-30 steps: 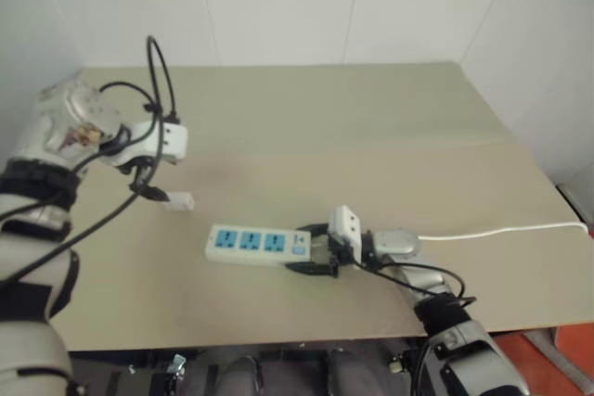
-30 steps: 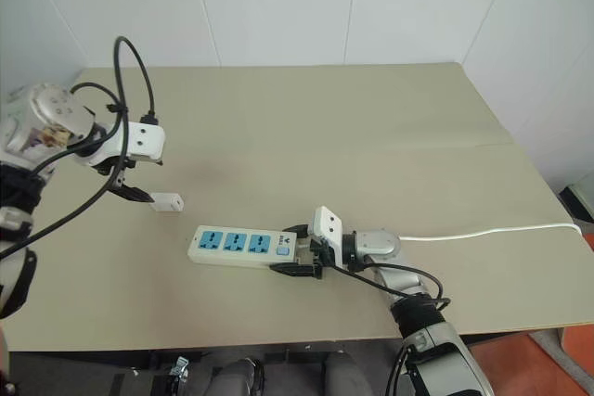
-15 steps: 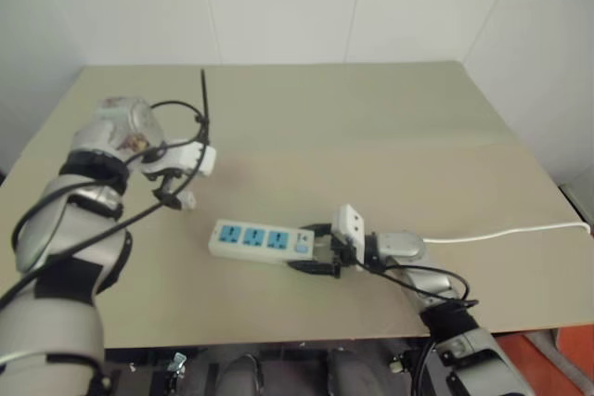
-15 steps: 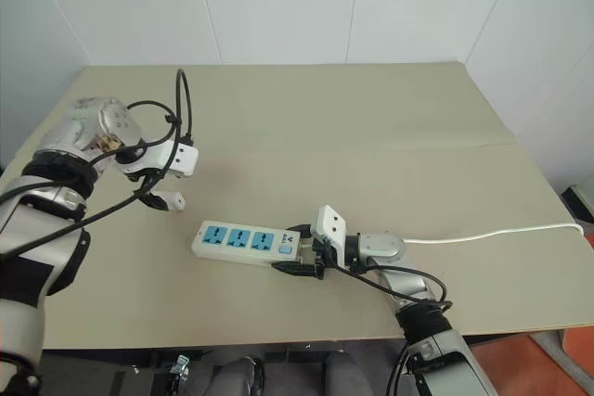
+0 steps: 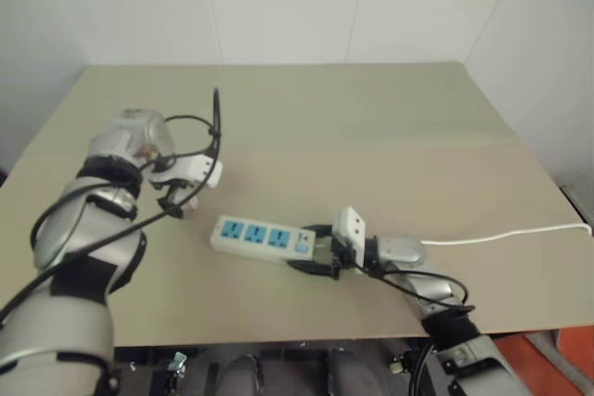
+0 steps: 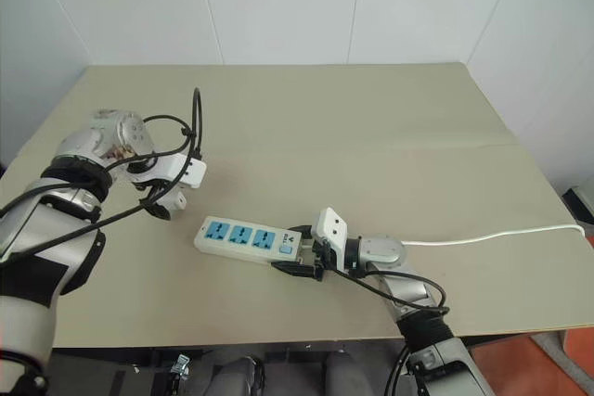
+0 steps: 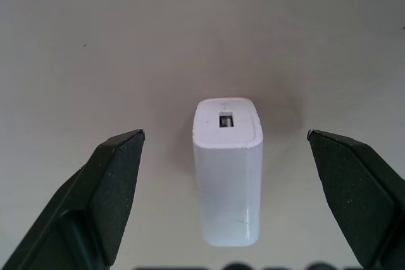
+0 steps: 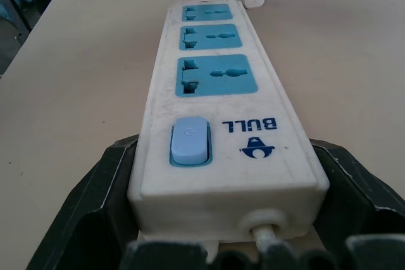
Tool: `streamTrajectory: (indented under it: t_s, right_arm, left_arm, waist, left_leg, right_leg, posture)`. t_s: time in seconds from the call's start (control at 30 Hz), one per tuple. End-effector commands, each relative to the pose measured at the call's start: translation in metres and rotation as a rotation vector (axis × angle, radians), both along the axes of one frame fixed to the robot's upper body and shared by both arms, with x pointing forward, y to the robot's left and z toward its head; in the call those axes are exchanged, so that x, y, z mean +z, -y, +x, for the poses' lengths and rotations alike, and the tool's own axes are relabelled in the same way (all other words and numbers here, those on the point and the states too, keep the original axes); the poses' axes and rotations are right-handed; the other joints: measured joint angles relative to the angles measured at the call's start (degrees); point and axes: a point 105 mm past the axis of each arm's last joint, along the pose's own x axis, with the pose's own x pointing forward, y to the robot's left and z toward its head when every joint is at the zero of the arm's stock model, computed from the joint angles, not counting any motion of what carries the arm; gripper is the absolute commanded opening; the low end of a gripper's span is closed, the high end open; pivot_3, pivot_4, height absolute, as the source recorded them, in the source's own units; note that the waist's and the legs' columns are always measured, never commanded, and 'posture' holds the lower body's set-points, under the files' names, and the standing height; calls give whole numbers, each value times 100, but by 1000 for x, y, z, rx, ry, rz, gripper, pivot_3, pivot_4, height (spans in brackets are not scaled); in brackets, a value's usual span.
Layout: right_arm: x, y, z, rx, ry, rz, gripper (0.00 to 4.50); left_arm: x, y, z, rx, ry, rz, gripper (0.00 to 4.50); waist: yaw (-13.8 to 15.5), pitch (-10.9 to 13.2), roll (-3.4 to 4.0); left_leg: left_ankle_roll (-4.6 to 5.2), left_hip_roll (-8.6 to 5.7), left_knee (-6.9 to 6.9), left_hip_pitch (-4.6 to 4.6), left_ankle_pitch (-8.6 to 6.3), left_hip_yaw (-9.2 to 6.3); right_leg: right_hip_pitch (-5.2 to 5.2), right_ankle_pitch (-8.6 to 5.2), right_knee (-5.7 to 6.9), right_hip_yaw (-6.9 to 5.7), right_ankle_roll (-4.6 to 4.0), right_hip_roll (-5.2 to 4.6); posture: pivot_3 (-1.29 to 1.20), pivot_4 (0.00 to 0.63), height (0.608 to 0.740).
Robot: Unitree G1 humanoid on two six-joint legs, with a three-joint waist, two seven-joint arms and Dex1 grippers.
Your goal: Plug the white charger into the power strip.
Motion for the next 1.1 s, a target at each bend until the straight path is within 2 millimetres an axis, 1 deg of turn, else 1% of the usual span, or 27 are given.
streamTrajectory:
  t_s: [0.03,0.13,0.23,0.4,0.43,0.53,0.6,0.7,0.8,0.93,1.0,1.1]
  right_arm:
    - [11,-2,-1,-9,29,38,3433]
    - [13,-5,-2,-15,33,53,3433]
    - [13,-6,-3,-17,32,57,3433]
    - [11,-5,-4,-19,30,48,3433]
    - [11,-4,-4,-19,30,47,3433]
    - [10,-5,-4,-16,29,44,3433]
    - [10,-5,-4,-13,28,44,3433]
    - [10,-7,-4,-9,28,42,3433]
    - [6,-8,-8,14,22,30,3433]
    - [1,-8,-12,54,20,10,3433]
    - [0,-9,-12,70,21,8,3433]
    - [0,-9,-12,100,20,3,3433]
  left_arm:
    - [0,2,2,-15,13,14,4500]
    - [-3,3,1,-26,3,20,4500]
    - [-4,3,1,-33,3,24,3924]
    - [-5,3,2,-35,7,26,2302]
    - [-5,3,2,-36,4,26,1920]
    - [-5,3,1,-36,2,25,1011]
    - [-4,3,1,-37,4,18,1016]
    - [4,6,0,-44,4,-26,1016]
    - [40,24,9,-73,117,-188,1016]
    - [94,46,11,-107,240,-463,1016]
    - [115,57,11,-125,300,-612,1016]
    - [138,73,5,-177,349,-853,1016]
  waist:
    - [1,0,0]
    - [-2,0,-1]
    - [-9,0,0]
    - [-4,0,0]
    - [-4,0,0]
    - [-2,0,0]
    - [-3,0,-1]
    - [-6,0,0]
    - [-7,0,-1]
    - [-6,3,-9]
    - [-23,3,-9]
    - [-47,3,-9]
  left_leg:
    - [0,0,0,0,0,0]
    - [0,0,3,1,0,0]
    - [0,0,5,2,0,1]
    - [0,0,20,0,0,0]
    - [0,0,24,0,0,0]
    - [0,0,34,0,0,0]
    - [0,0,36,0,0,0]
    - [0,0,36,0,0,-1]
    - [0,0,36,-1,0,-1]
    - [0,0,40,-7,0,-5]
    - [0,0,40,-6,0,-4]
    - [0,2,39,4,0,-2]
  right_leg:
    - [0,0,0,0,0,0]
    - [1,0,1,0,0,0]
    - [1,0,2,0,0,0]
    - [1,0,2,0,0,1]
    - [2,0,3,0,0,1]
    - [5,0,6,0,0,1]
    - [5,0,8,0,0,1]
    - [5,0,10,0,0,1]
    - [4,0,10,0,0,1]
    - [3,0,9,-4,0,1]
    - [3,0,9,-4,0,0]
    - [7,-1,12,-3,1,1]
  posture:
    - [0,150,740]
    - [0,150,740]
    - [0,150,740]
    - [0,150,740]
    - [0,150,740]
    - [0,150,740]
    - [0,150,740]
    - [0,150,740]
    - [0,150,740]
    - [0,150,740]
    - [0,150,740]
    - [0,150,740]
